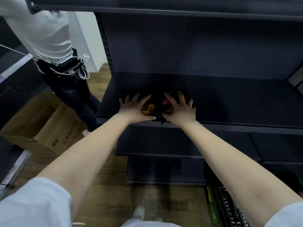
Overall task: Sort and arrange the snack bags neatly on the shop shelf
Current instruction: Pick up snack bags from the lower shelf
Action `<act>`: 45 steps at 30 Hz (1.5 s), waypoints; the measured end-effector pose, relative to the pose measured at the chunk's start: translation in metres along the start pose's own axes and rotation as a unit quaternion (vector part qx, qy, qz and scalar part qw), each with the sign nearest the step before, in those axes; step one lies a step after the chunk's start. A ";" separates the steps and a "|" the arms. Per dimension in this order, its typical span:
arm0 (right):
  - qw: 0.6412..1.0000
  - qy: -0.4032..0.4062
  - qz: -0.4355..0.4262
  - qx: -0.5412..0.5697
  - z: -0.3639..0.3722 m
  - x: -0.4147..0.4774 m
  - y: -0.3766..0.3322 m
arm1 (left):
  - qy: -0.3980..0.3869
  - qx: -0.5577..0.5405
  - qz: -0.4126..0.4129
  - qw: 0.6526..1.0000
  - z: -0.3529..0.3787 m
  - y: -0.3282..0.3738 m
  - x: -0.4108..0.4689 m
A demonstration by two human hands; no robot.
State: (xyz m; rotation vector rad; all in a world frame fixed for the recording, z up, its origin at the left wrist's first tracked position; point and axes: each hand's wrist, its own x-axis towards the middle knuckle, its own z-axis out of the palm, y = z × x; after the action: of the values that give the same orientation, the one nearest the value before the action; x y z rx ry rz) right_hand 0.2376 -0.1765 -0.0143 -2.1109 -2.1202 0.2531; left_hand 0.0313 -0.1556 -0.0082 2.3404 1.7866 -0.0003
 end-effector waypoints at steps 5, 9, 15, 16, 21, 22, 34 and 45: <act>0.999 0.016 0.011 -0.028 0.005 0.006 -0.004 | 0.028 -0.012 0.010 0.999 0.004 -0.003 0.007; 0.999 0.027 0.018 -0.041 0.006 0.009 -0.011 | 0.010 -0.024 0.007 1.000 0.001 -0.001 0.010; 0.996 0.092 0.007 -0.006 0.006 -0.002 -0.012 | 0.008 -0.055 -0.001 0.998 -0.001 0.001 0.003; 0.995 0.103 0.002 0.002 0.006 -0.005 -0.012 | 0.022 -0.054 0.000 0.998 0.000 0.002 -0.001; 0.991 0.128 -0.023 0.039 0.001 -0.015 -0.014 | 0.106 -0.017 0.000 0.994 0.003 0.004 -0.022; 0.990 0.130 -0.029 0.043 -0.001 -0.016 -0.016 | 0.119 -0.019 -0.009 0.993 0.001 0.003 -0.026; 0.975 0.122 -0.170 0.079 0.014 -0.058 -0.084 | 0.195 0.017 -0.151 0.969 0.004 -0.037 -0.136; 0.952 0.053 -0.294 0.062 0.054 -0.117 -0.166 | 0.192 -0.001 -0.285 0.939 0.039 -0.087 -0.260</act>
State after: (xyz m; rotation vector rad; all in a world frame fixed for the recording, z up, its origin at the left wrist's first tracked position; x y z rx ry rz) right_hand 0.0644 -0.2951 -0.0284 -1.3080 -2.4637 0.1888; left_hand -0.1174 -0.3885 -0.0291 1.8190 2.5879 0.3959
